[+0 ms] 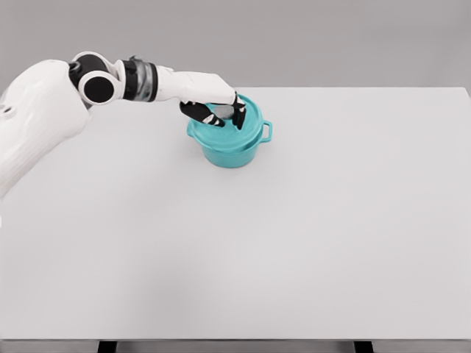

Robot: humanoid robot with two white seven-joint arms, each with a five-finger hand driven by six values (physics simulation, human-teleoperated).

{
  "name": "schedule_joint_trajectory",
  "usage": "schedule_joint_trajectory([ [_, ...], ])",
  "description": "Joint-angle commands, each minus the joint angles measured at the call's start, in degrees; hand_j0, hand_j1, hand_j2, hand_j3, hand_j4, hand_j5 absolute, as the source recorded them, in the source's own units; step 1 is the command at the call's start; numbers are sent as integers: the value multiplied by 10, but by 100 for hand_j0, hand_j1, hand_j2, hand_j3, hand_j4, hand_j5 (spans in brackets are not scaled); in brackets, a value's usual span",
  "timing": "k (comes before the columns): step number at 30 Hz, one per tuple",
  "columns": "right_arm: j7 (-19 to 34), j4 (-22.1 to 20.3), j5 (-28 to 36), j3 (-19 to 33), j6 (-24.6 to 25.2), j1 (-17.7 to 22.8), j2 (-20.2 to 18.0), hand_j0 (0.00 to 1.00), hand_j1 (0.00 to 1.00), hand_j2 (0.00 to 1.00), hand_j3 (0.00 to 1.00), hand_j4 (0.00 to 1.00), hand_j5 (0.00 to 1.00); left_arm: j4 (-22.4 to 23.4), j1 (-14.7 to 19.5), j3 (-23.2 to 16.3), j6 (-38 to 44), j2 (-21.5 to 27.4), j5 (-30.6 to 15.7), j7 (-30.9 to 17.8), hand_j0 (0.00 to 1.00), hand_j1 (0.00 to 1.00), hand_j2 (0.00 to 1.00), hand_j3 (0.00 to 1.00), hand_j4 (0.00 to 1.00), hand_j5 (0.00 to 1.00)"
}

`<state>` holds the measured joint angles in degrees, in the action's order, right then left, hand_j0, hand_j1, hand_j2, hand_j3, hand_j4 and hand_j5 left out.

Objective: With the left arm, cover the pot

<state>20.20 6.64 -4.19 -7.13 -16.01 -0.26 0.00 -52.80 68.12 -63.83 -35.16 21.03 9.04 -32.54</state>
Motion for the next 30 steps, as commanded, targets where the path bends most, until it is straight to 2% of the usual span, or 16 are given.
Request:
schedule_joint_trajectory([
  [1, 0, 0, 0, 0, 0, 0, 0, 100, 100, 100, 100, 100, 100, 6, 0, 1, 2, -5, -3, -1, 51, 51, 51, 51, 51, 51],
  [2, 0, 0, 0, 0, -1, 0, 0, 100, 100, 100, 100, 100, 100, 11, 0, 1, 2, -6, -2, 0, 52, 52, 52, 52, 52, 52],
  [4, 0, 0, 0, 0, -1, 0, 0, 100, 100, 100, 100, 100, 100, 12, 0, 2, 2, -6, 2, 1, 62, 62, 62, 62, 62, 62],
  [6, 0, 0, 0, 0, -1, 0, 0, 100, 100, 100, 100, 100, 100, 16, 0, 2, 2, -6, 4, 3, 68, 68, 68, 68, 68, 68],
  [15, 0, 0, 0, 0, 0, 0, 0, 100, 100, 100, 100, 100, 100, 26, 1, 1, 2, -16, 5, 1, 70, 70, 70, 70, 70, 70],
  [19, 0, 0, 0, 0, 0, 0, 0, 100, 100, 100, 100, 100, 100, 36, 7, 3, 2, -16, 11, 4, 100, 100, 100, 100, 100, 100],
  [21, 0, 0, 0, 0, -1, 0, 0, 100, 100, 100, 100, 100, 100, 23, 20, 10, 2, -10, 4, 5, 100, 100, 100, 100, 100, 100],
  [22, 0, 0, 0, 0, 0, 0, 0, 100, 100, 100, 100, 100, 100, -17, 24, 12, 2, 9, -14, 3, 100, 100, 100, 100, 100, 100],
  [24, 0, 0, 0, 0, -1, 0, 0, 100, 100, 100, 100, 100, 100, -106, 25, 7, 2, 81, -82, -1, 100, 100, 100, 100, 100, 100],
  [26, 0, 0, 0, 0, 0, 0, 0, 100, 100, 100, 100, 100, 100, -207, 14, 3, 2, 174, -134, -2, 100, 100, 100, 100, 100, 100],
  [28, 0, 0, 0, 0, 0, 0, 0, 100, 100, 100, 100, 100, 100, -309, -48, 13, 2, 284, -174, 1, 100, 100, 100, 100, 100, 100],
  [30, 0, 0, 0, 0, -1, 0, 0, 100, 100, 100, 100, 100, 100, -365, -106, 35, 2, 375, -188, -1, 100, 100, 100, 100, 100, 100],
])
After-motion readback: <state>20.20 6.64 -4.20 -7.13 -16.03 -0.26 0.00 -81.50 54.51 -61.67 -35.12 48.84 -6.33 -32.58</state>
